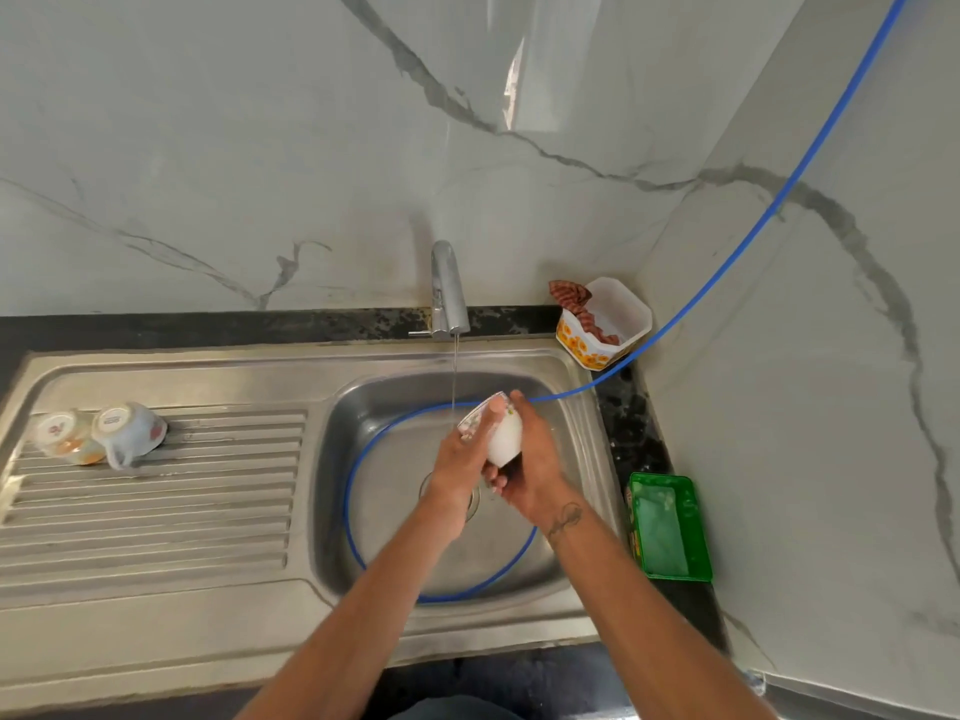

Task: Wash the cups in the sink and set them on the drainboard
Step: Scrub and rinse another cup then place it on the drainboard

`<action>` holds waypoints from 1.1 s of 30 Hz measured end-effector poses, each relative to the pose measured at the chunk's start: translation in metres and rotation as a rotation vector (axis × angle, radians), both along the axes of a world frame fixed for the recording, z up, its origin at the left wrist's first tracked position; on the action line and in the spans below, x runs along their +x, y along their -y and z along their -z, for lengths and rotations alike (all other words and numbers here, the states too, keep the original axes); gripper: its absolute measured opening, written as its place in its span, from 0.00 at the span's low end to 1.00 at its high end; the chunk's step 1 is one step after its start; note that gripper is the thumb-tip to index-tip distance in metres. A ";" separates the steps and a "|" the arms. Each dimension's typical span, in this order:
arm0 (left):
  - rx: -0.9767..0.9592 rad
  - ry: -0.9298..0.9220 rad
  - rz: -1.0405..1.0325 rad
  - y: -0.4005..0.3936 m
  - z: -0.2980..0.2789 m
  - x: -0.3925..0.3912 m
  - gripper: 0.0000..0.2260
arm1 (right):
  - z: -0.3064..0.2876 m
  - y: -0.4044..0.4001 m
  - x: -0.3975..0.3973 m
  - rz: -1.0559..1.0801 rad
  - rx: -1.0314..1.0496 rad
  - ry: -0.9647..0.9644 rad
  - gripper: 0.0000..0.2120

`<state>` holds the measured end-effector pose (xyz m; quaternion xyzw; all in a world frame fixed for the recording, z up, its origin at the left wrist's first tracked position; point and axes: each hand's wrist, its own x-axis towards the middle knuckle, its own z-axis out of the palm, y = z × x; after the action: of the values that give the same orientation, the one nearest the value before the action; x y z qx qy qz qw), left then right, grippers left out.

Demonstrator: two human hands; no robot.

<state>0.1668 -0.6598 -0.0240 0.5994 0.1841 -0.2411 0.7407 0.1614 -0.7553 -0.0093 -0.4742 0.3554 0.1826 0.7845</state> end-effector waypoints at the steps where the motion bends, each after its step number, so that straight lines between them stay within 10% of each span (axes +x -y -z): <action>1: -0.004 -0.028 -0.004 0.001 -0.003 -0.004 0.30 | 0.000 -0.002 -0.001 -0.005 -0.031 -0.002 0.27; 9: 0.104 0.107 -0.063 -0.013 0.001 0.006 0.15 | 0.009 0.005 -0.002 -0.092 -0.388 -0.049 0.27; 14: 0.543 0.389 0.073 -0.042 0.007 0.007 0.24 | 0.007 0.019 -0.006 -0.043 -0.635 0.073 0.08; 21: 0.680 0.512 0.161 -0.041 0.014 -0.004 0.23 | -0.030 0.001 -0.006 0.035 -1.061 0.347 0.12; 27: 0.769 0.643 0.228 -0.034 0.011 -0.008 0.11 | -0.024 -0.051 -0.022 -0.223 -0.916 0.184 0.10; 31: 0.783 0.701 0.380 -0.048 0.013 -0.004 0.22 | -0.054 -0.051 -0.017 -0.249 -0.431 0.056 0.08; 33: 0.804 0.742 0.511 -0.060 0.004 0.007 0.24 | -0.063 -0.047 -0.022 -0.597 -0.536 0.152 0.07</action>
<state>0.1742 -0.5995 -0.0281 0.9018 -0.1599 -0.0977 0.3894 0.1391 -0.7087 0.0539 -0.7564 0.1782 0.2678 0.5696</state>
